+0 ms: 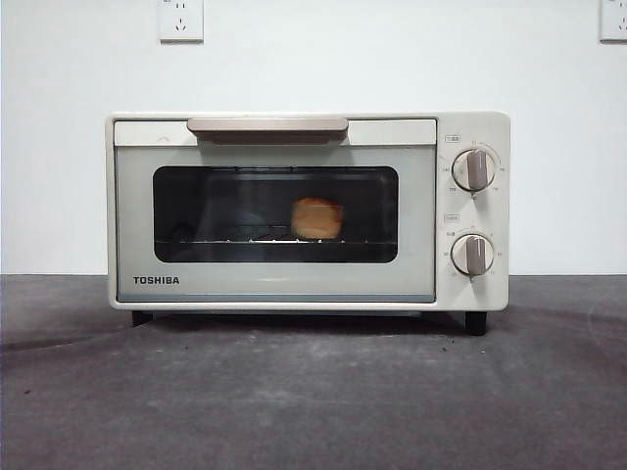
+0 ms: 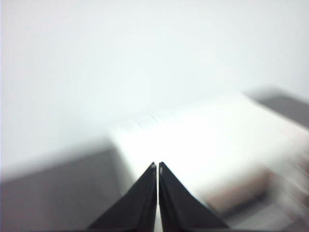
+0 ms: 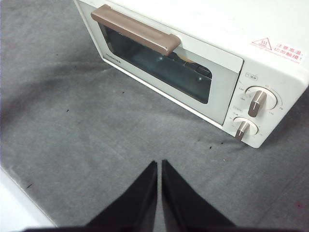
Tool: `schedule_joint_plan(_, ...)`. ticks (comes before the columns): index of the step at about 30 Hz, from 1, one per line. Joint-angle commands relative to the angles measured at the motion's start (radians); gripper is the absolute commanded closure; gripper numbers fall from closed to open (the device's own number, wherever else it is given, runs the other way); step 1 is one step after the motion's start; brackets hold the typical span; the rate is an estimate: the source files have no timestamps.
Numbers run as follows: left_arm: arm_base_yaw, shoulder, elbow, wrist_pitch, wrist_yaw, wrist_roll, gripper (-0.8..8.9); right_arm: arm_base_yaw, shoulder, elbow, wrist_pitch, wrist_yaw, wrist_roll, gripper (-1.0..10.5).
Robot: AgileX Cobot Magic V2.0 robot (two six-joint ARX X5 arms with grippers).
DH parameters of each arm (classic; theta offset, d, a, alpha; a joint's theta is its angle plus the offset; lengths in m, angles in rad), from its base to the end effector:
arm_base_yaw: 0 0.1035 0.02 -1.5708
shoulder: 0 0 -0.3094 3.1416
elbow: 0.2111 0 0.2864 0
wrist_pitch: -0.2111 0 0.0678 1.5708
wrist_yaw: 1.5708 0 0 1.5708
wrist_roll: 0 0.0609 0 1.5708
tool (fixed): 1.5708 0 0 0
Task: The left arm flap open the oven, the right arm pick bread and place it into oven, the left arm flap close the oven
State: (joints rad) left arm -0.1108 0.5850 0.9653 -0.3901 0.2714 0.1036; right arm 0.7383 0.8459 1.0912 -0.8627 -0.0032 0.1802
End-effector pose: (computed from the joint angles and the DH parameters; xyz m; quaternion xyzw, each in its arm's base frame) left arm 0.1237 -0.0302 0.4328 0.0504 -0.0050 -0.1899 0.9805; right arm 0.1307 0.1192 0.3868 -0.0288 0.3134 0.3183 0.8942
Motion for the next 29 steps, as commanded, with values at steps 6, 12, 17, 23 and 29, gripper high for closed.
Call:
schedule_joint_plan(6,0.096,-0.236,-0.385,0.385,-0.296,0.019,8.02,0.007,0.008,0.008,0.010,0.003,-0.005,9.4)
schedule_joint_plan(12,0.132,-0.372,-0.611,0.385,-0.387,0.019,8.02,0.007,0.008,0.008,0.010,0.003,-0.005,9.4)
schedule_joint_plan(17,0.137,-0.451,-0.758,0.383,-0.387,0.008,8.02,0.007,0.008,0.008,0.010,0.003,-0.005,9.4)
schedule_joint_plan(23,0.137,-0.512,-0.855,0.368,-0.368,-0.018,8.02,0.007,0.008,0.008,0.010,0.003,-0.005,9.4)
schedule_joint_plan(29,0.137,-0.552,-0.907,0.352,-0.259,-0.017,8.02,0.007,0.008,0.008,0.010,0.003,-0.005,9.4)
